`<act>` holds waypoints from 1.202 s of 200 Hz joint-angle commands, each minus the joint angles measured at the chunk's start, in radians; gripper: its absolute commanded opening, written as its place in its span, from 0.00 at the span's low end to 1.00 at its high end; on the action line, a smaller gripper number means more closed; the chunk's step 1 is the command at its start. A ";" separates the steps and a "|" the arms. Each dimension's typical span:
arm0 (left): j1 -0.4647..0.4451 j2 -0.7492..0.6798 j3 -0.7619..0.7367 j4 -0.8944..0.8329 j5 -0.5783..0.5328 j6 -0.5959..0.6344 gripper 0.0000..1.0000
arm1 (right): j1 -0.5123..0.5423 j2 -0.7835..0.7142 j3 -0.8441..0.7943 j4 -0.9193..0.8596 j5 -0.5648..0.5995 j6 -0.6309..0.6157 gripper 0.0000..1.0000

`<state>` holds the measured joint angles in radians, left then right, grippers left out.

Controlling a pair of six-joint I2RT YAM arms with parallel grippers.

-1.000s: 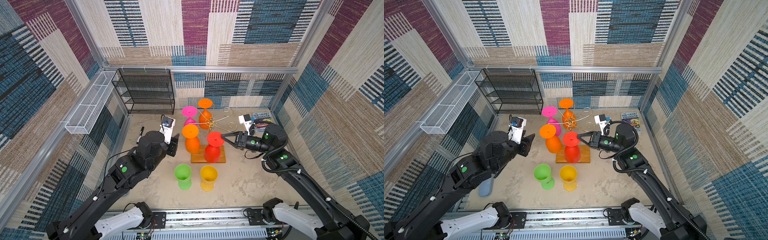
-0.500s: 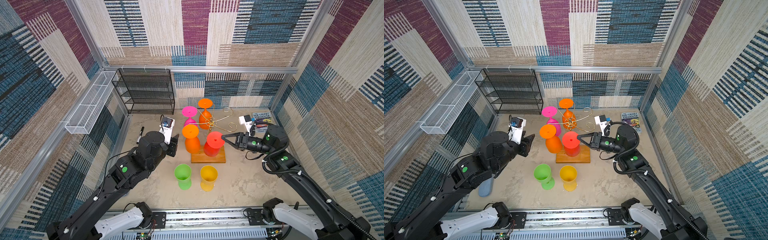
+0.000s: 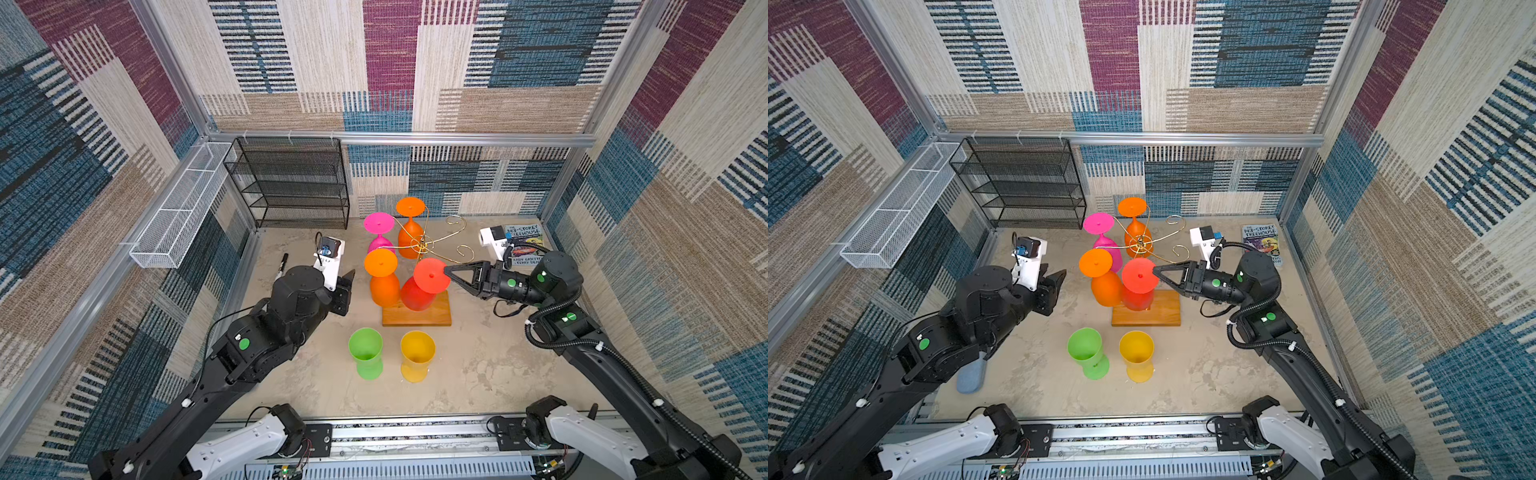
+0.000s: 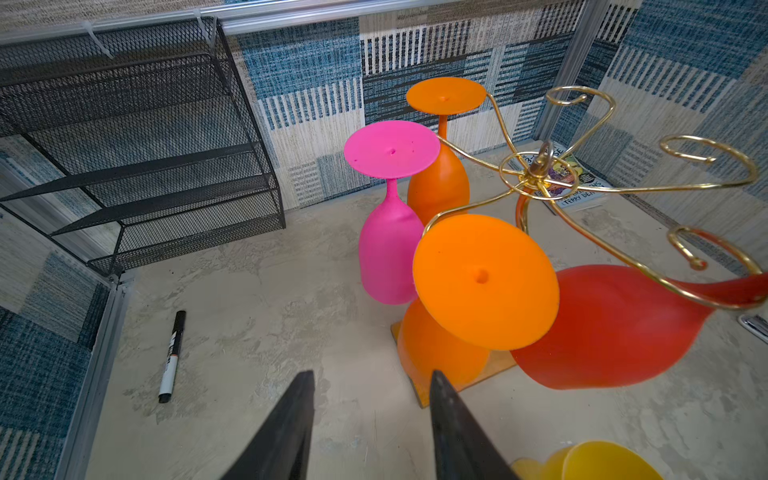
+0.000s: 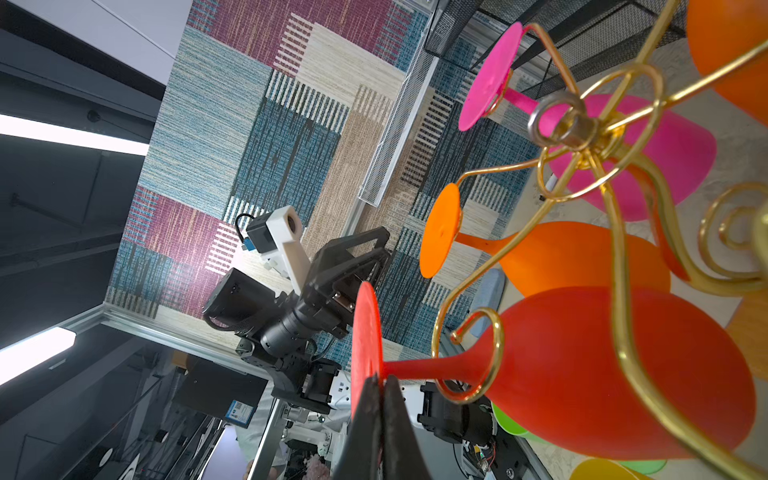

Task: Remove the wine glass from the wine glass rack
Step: 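Tilt and slide the red glass off its rack arm with the right gripper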

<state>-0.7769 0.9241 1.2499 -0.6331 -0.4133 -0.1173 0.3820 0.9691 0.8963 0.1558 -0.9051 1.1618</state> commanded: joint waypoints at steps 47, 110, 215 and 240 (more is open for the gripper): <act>0.007 -0.001 -0.014 0.027 0.004 -0.012 0.48 | 0.002 0.001 0.017 0.011 0.002 0.000 0.00; 0.014 -0.005 -0.018 0.028 0.007 -0.015 0.47 | 0.001 0.055 0.094 -0.092 0.026 -0.048 0.00; 0.036 -0.004 -0.032 0.041 0.036 -0.022 0.47 | 0.003 0.102 0.212 -0.282 0.090 -0.095 0.00; 0.040 -0.007 -0.038 0.042 0.041 -0.025 0.47 | 0.006 0.082 0.188 -0.289 0.093 -0.092 0.00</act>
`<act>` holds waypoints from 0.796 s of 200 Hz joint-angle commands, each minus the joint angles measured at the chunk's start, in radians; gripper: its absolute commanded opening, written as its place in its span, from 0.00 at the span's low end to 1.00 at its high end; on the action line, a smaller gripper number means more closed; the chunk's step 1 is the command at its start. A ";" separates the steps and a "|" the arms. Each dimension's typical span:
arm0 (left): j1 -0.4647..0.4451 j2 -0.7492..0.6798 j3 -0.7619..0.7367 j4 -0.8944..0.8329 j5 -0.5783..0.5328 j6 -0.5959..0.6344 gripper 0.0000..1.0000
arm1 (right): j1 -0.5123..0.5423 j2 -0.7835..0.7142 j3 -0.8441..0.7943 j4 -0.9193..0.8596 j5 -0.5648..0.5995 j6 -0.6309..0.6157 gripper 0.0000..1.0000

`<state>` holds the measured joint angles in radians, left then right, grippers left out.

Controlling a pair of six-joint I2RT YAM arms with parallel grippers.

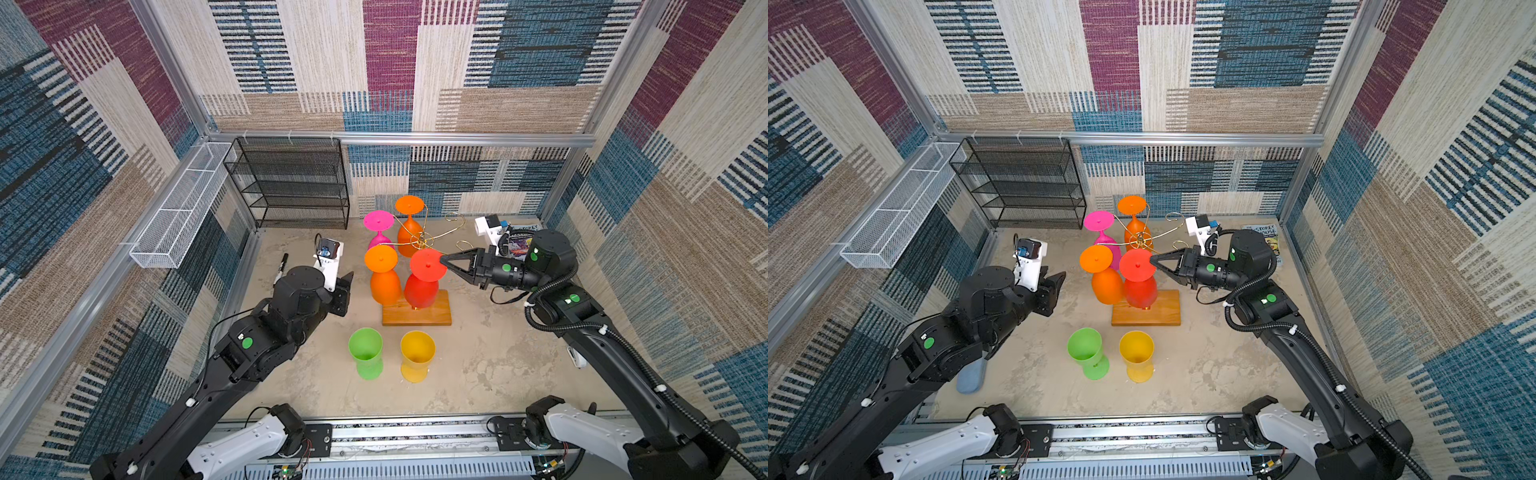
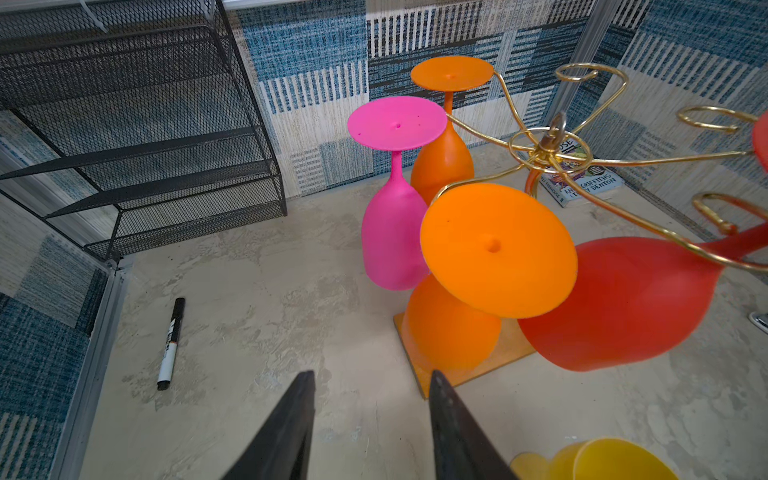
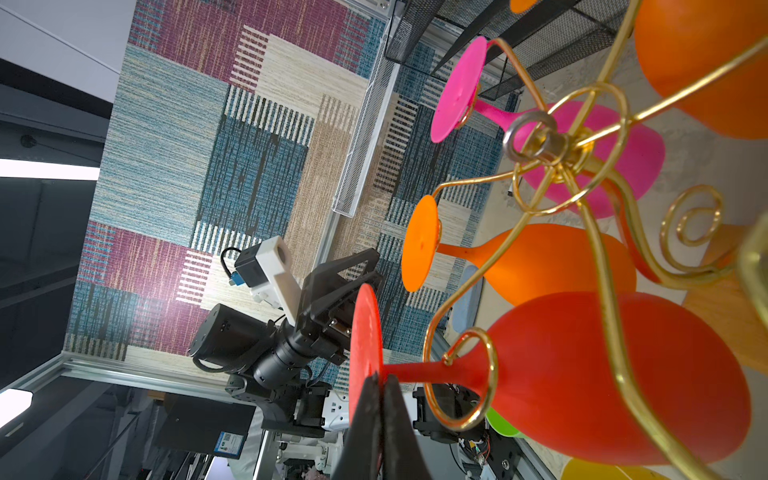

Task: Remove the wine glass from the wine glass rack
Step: 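Tilt and slide the red glass off its rack arm with the right gripper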

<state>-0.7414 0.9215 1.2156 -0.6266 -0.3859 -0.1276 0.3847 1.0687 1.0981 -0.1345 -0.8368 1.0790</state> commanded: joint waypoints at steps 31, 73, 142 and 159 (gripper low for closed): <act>0.011 -0.008 -0.012 0.039 0.019 -0.017 0.47 | 0.005 -0.065 -0.056 0.006 0.053 0.015 0.00; 0.019 -0.004 -0.020 0.046 0.035 -0.023 0.47 | 0.022 -0.106 -0.057 -0.032 0.117 0.032 0.00; 0.031 -0.023 -0.040 0.048 0.045 -0.032 0.47 | 0.105 -0.068 -0.002 -0.076 0.202 0.017 0.00; 0.034 -0.028 -0.044 0.048 0.045 -0.033 0.47 | 0.121 -0.050 0.024 -0.096 0.222 0.002 0.00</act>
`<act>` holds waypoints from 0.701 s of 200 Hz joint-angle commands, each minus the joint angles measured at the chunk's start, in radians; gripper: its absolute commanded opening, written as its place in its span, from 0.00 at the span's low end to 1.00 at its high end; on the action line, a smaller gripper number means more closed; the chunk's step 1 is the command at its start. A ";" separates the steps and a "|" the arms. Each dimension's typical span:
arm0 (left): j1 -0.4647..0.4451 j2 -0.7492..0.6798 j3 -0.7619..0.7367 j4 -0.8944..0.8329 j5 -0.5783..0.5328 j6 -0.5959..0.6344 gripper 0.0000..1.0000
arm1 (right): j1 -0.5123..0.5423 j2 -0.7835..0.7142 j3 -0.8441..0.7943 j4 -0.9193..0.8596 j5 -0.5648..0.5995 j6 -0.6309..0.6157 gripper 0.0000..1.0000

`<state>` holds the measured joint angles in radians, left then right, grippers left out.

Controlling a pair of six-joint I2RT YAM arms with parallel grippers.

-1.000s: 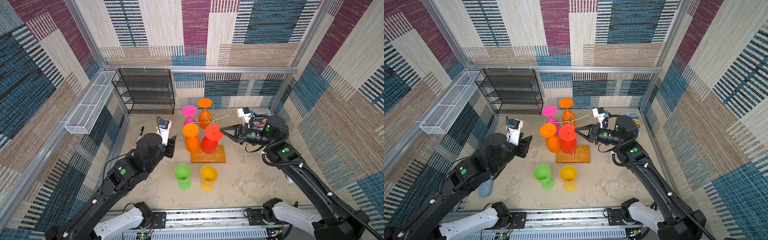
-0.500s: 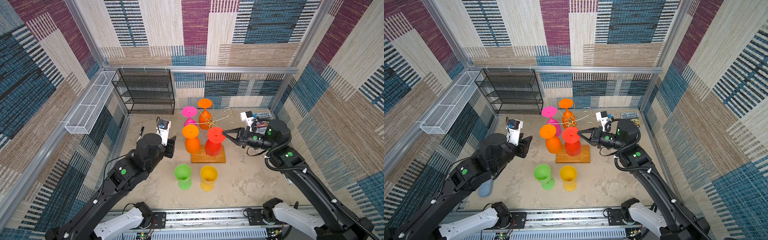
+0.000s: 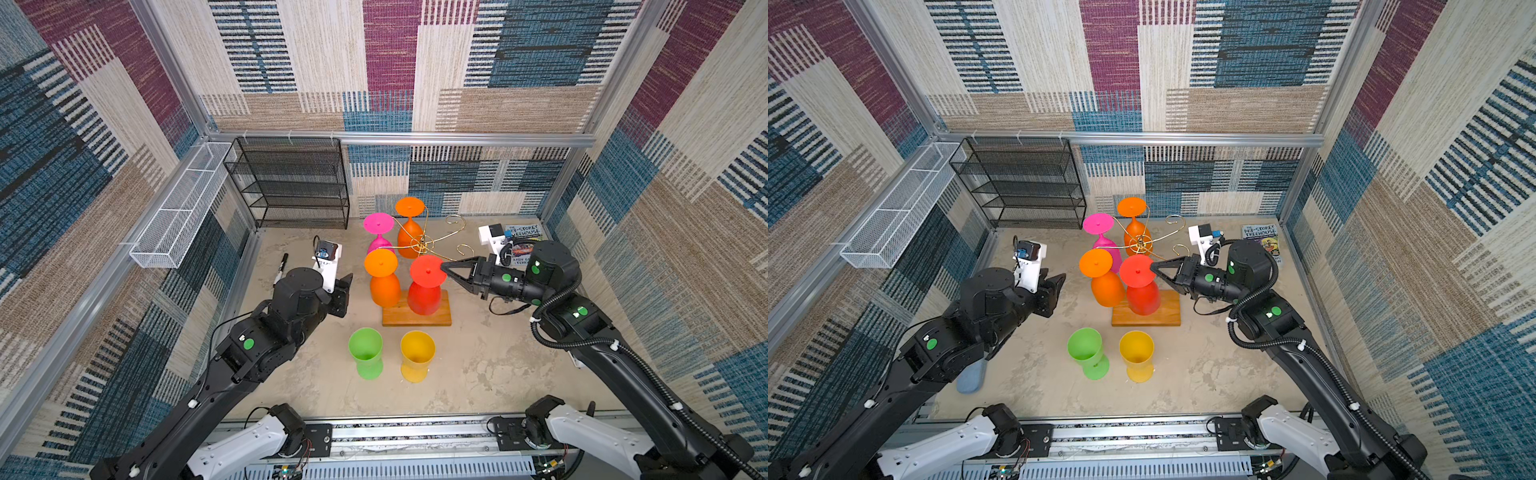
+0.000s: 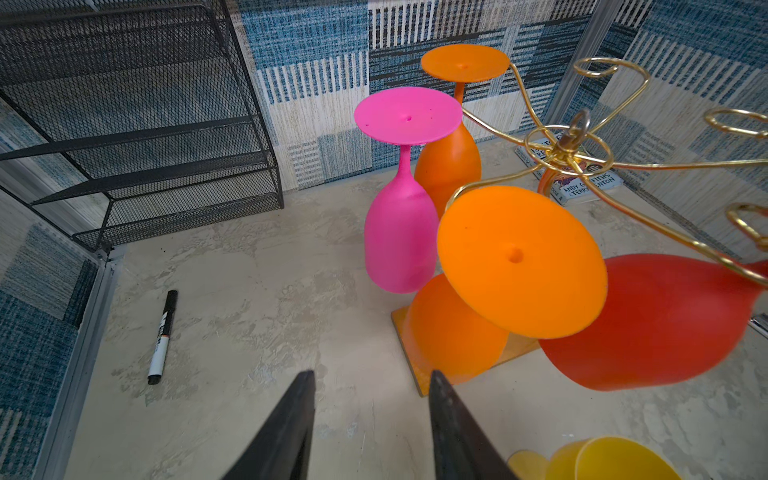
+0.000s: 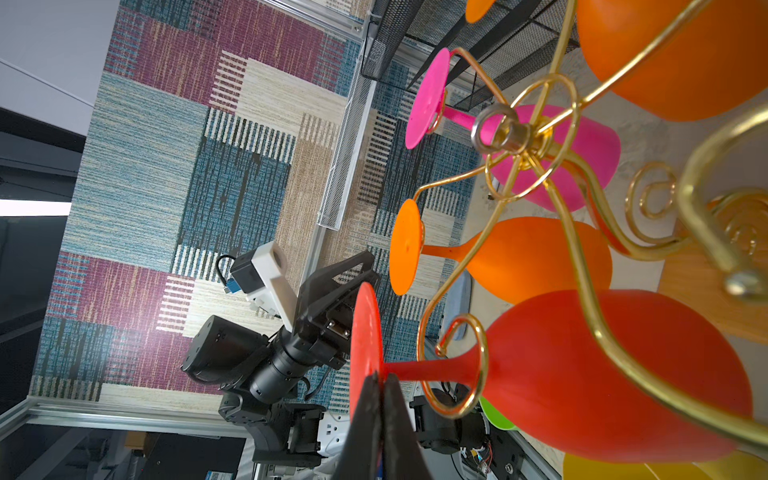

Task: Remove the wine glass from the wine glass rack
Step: 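Tilt and slide the red glass off its rack arm with the right gripper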

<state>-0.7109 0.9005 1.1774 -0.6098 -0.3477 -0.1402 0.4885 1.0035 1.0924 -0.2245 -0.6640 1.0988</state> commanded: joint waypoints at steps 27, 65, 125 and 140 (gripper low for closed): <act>0.009 -0.012 -0.012 0.035 0.013 -0.024 0.47 | 0.033 0.037 0.055 -0.019 0.073 -0.023 0.00; 0.017 -0.014 -0.022 0.038 0.022 -0.027 0.47 | 0.039 0.053 0.071 -0.028 0.110 -0.028 0.00; 0.028 -0.022 -0.028 0.032 0.035 -0.032 0.47 | 0.039 0.047 0.080 -0.044 0.181 -0.014 0.00; 0.031 -0.024 -0.030 0.031 0.036 -0.033 0.47 | 0.039 0.038 0.079 -0.051 0.194 -0.013 0.00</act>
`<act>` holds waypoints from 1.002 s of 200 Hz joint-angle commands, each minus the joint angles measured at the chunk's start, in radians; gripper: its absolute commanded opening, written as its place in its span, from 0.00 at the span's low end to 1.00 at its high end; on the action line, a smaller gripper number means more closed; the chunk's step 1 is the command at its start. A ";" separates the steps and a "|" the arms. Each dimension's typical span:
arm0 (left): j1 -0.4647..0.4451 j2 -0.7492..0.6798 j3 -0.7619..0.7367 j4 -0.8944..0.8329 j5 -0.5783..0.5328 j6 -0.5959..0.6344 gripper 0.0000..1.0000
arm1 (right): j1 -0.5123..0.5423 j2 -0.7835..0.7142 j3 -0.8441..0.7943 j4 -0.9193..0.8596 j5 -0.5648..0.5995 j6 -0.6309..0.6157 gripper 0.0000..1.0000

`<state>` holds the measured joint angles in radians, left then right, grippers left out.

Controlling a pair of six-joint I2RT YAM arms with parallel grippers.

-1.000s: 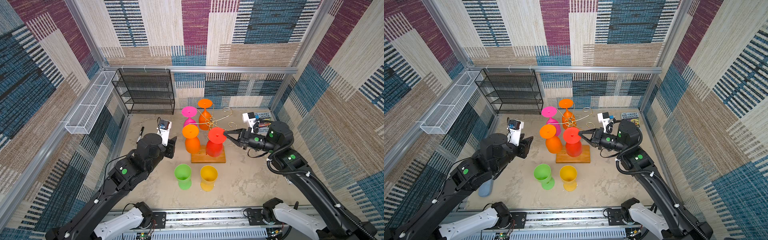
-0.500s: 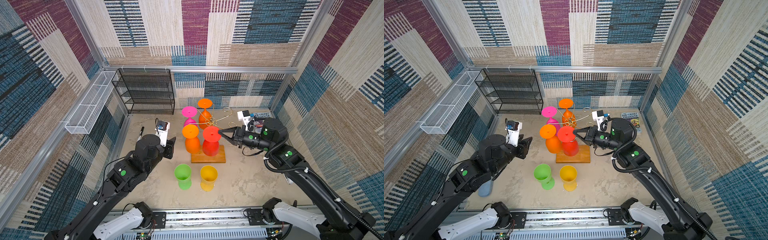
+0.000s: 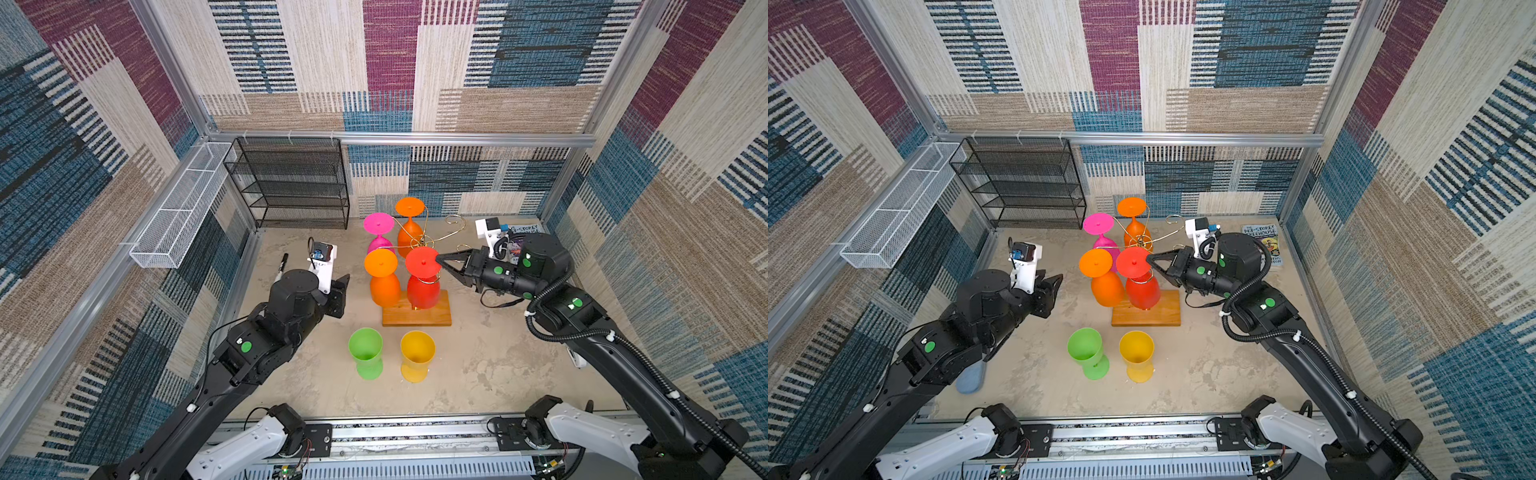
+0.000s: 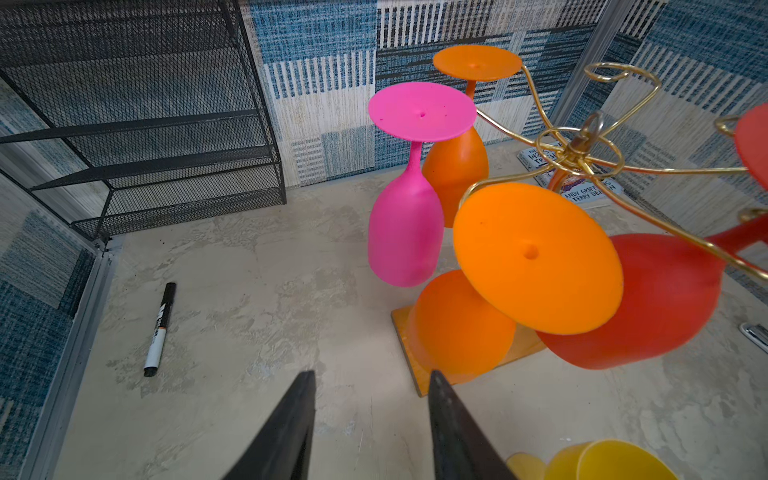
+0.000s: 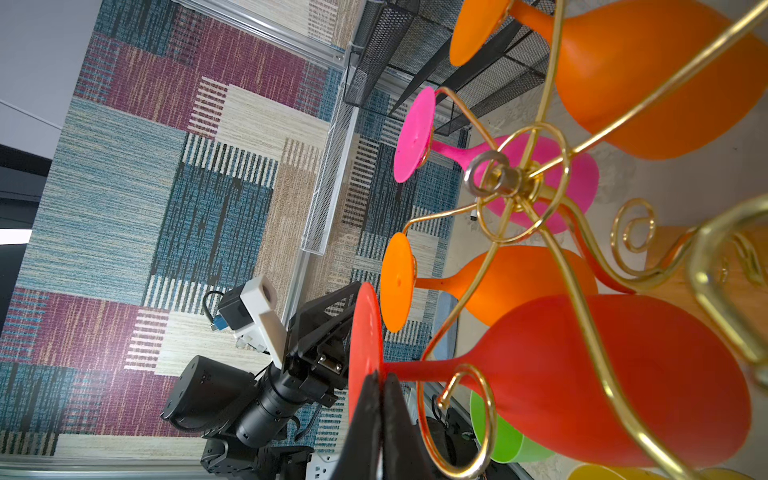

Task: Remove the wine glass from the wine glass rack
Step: 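Tilt and slide the red glass off its rack arm with the right gripper, then pull the red glass clear of the rack with the right gripper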

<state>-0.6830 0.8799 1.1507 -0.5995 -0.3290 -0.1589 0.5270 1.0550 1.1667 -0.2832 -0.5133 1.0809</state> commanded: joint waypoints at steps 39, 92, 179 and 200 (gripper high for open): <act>0.007 -0.004 -0.006 0.021 0.027 -0.020 0.47 | 0.001 -0.057 -0.006 -0.013 0.089 0.006 0.00; 0.010 0.001 -0.003 0.020 0.037 -0.024 0.47 | 0.001 -0.108 -0.044 -0.019 0.122 0.011 0.00; 0.013 0.007 0.001 0.013 0.041 -0.028 0.47 | 0.002 -0.119 -0.084 0.041 0.151 0.028 0.00; 0.014 0.018 0.007 0.014 0.046 -0.025 0.47 | 0.004 -0.132 -0.102 0.050 0.166 0.046 0.00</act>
<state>-0.6697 0.8883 1.1484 -0.6010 -0.3000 -0.1772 0.5282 0.9367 1.0782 -0.2989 -0.3820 1.1000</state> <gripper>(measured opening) 0.469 0.054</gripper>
